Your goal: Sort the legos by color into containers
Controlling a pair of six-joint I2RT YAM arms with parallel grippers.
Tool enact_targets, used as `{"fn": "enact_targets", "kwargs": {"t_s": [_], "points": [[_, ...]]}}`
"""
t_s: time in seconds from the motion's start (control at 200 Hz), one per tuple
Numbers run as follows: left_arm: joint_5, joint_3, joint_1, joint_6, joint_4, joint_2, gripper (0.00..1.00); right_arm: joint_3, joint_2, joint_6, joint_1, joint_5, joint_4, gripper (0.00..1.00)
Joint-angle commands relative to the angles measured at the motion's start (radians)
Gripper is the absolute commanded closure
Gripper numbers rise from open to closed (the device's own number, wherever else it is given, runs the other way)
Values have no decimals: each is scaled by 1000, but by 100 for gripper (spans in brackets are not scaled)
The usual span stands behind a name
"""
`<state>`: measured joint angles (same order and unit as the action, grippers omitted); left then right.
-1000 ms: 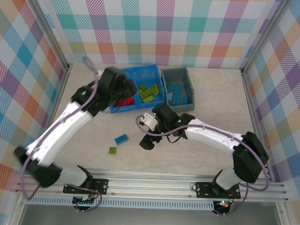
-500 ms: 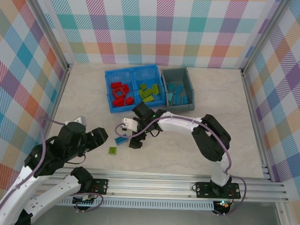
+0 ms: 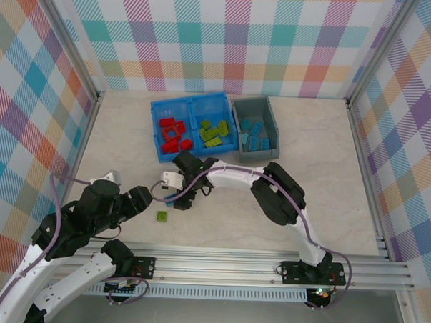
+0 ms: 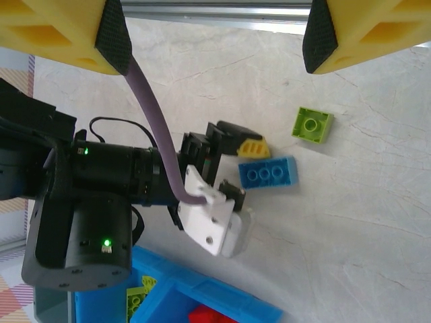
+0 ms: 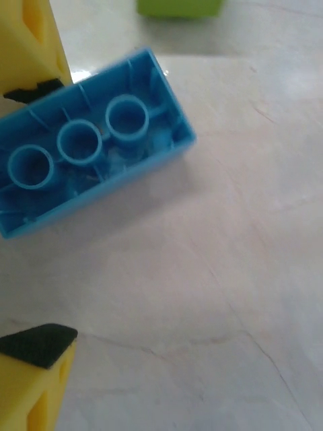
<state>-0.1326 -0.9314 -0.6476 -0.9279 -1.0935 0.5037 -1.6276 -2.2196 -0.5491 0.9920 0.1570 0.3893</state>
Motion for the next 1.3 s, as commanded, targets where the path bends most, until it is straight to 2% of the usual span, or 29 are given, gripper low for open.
{"fn": "enact_targets", "kwargs": {"t_s": [0.0, 0.095, 0.135, 0.33, 0.465, 0.565, 0.775, 0.915, 1.1, 1.205, 1.295], "points": [[4, -7, -9, -5, 23, -12, 30, -53, -45, 52, 10, 12, 42, 27], [3, -5, -9, -6, 23, -28, 30, -91, -65, 68, 13, 24, 77, 46], [0, -4, -8, -7, 18, -31, 30, -102, -70, 69, 15, 29, 88, 52], [-10, -5, -9, -17, -6, -56, 30, -137, -88, 93, 24, 38, 105, 57], [-17, -8, -9, -17, -24, -68, 30, -173, -108, 114, 28, 48, 130, 72], [-26, -11, -9, -18, -34, -74, 30, -154, -85, 133, 27, 50, 115, 80], [-20, -14, -9, -20, -10, -73, 29, -19, 76, 186, 18, 35, 26, 82], [70, -24, -9, 3, 94, -4, 29, 121, 267, 261, -25, 17, -34, 82], [214, -109, -22, 56, 279, 246, 30, 337, 582, 410, -181, -7, -64, 81], [183, -167, -99, 82, 384, 391, 31, 400, 713, 500, -297, -66, -21, 79], [147, -228, -156, 113, 440, 518, 31, 387, 740, 563, -404, -118, 40, 79]]}}
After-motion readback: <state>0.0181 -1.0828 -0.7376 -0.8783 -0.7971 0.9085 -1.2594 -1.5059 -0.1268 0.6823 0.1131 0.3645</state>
